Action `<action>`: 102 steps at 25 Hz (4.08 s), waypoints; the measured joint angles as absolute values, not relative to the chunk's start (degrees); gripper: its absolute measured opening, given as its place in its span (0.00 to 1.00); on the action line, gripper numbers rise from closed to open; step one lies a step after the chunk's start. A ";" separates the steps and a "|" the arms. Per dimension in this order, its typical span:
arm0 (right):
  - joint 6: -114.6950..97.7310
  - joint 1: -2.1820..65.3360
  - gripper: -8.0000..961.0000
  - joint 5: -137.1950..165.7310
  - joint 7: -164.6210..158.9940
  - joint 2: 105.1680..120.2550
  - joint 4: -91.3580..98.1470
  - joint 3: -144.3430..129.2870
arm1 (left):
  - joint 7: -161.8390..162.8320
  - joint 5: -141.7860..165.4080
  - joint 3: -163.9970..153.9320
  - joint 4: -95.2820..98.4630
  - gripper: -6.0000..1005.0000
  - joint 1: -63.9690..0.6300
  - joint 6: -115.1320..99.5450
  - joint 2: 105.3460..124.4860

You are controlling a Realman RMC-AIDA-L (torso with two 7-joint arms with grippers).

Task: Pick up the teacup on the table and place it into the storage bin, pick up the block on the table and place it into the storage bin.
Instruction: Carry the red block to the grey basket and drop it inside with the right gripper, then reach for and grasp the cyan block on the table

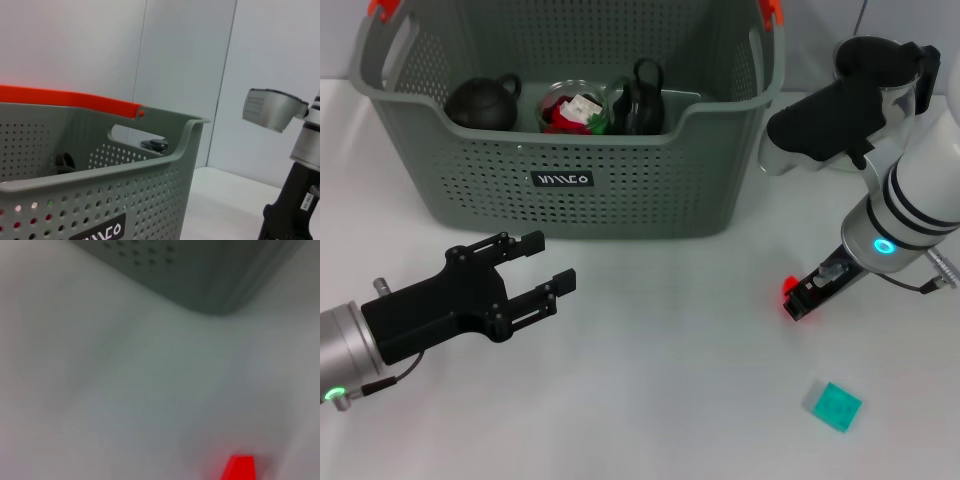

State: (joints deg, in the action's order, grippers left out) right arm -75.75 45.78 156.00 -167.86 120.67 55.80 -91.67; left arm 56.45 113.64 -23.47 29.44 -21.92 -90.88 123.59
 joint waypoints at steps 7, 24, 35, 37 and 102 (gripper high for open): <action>-81.35 42.79 0.33 155.46 -167.87 120.48 66.28 -89.83 | 56.50 113.64 -23.47 29.44 0.65 -21.89 -90.89 123.56; -95.89 48.59 0.33 131.43 -162.89 120.22 90.35 -66.13 | 56.69 113.64 -22.76 29.46 0.66 -21.96 -91.68 123.40; -65.39 61.55 0.33 138.61 -162.47 120.32 68.34 -74.80 | 56.75 113.64 -22.77 29.44 0.66 -21.91 -91.67 123.79; -60.05 65.36 0.33 139.92 -162.24 120.32 60.51 -76.02 | 56.79 113.64 -22.75 29.44 0.66 -21.95 -91.66 123.80; -111.92 41.28 0.64 150.88 -141.03 120.52 80.09 -72.99 | 57.42 112.76 -22.76 29.44 0.68 -22.10 -91.21 123.50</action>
